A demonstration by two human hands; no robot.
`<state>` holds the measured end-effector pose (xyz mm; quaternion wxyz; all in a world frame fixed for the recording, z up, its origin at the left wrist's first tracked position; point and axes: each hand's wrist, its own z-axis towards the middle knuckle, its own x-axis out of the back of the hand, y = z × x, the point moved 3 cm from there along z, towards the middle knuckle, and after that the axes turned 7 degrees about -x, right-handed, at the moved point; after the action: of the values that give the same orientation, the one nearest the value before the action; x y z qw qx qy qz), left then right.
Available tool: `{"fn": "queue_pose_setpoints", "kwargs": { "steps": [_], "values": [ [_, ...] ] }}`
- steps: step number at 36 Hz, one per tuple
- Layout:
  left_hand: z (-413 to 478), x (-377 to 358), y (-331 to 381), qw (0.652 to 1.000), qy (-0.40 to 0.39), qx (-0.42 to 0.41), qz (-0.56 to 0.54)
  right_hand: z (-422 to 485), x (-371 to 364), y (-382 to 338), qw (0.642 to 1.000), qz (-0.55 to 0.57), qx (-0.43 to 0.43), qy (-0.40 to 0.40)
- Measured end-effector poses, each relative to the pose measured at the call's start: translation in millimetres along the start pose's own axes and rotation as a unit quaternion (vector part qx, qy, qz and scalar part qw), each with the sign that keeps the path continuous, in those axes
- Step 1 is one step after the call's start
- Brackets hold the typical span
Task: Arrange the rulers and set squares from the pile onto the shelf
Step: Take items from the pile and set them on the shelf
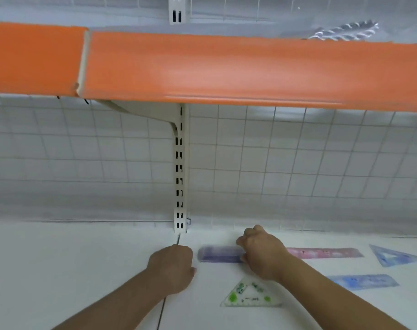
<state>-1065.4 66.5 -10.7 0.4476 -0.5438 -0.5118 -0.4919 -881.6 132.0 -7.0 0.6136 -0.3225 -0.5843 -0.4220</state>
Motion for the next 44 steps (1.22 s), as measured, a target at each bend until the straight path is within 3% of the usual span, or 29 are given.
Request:
{"fn": "queue_pose_setpoints", "kwargs": {
  "steps": [13,44],
  "values": [
    [-5,-4,-7,0.999,-0.005,0.051,0.000,14,-13,1,0.999,0.006,0.037,-0.033],
    [-1,-4,-7,0.999,0.002,0.046,0.009,14,-14,1,0.996,0.015,0.052,-0.070]
  ]
}}
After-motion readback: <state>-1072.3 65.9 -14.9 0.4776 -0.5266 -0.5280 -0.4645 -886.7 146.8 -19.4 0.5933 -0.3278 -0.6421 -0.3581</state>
